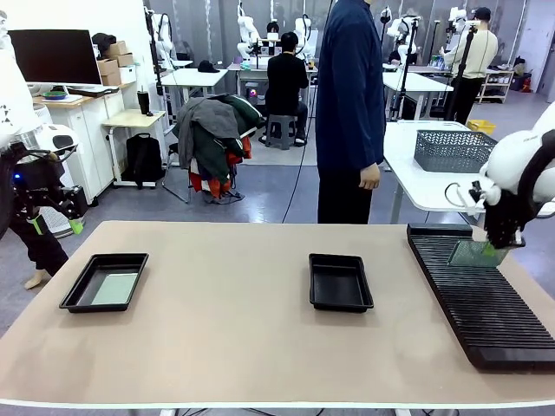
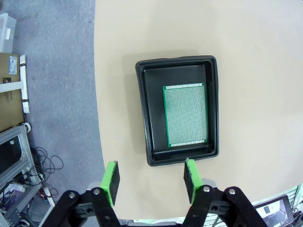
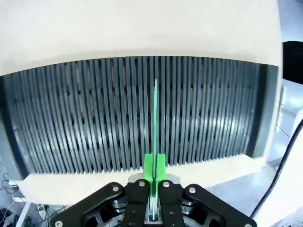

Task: Inspect and transfer BCBs to ESD trays.
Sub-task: Pick up the Blank PCB from the PCB Rack and place it in the right ESD tray.

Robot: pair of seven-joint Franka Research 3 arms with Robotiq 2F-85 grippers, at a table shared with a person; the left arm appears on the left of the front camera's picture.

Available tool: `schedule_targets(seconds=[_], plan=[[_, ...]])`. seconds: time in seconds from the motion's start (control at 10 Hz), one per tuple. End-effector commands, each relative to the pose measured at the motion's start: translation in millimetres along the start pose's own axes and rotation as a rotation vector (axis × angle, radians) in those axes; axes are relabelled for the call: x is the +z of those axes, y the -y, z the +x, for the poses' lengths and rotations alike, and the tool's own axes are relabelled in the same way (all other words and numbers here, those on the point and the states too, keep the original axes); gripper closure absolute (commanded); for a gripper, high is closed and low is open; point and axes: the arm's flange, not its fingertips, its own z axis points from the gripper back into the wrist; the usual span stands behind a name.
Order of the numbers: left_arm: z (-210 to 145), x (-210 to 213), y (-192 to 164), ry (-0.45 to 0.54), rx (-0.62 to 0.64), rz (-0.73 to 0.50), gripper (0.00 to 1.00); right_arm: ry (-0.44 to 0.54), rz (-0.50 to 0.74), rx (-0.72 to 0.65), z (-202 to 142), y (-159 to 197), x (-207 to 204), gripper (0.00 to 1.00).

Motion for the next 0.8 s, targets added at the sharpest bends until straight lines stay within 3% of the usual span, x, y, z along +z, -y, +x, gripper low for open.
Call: schedule_targets(seconds=[0.0, 0.3, 0.7], plan=[[-2, -2, 0, 0.005, 0.000, 0.002, 0.27, -0.057, 0.016, -0.014, 1, -4, 56, 0.97], [-2, -2, 0, 0.005, 0.000, 0.002, 0.27, -0.104, 0.047, -0.012, 4, -9, 151, 0.97], [-2, -2, 0, 0.005, 0.000, 0.002, 0.27, -0.077, 0.063, -0.027, 11, -15, 232, 0.97]])
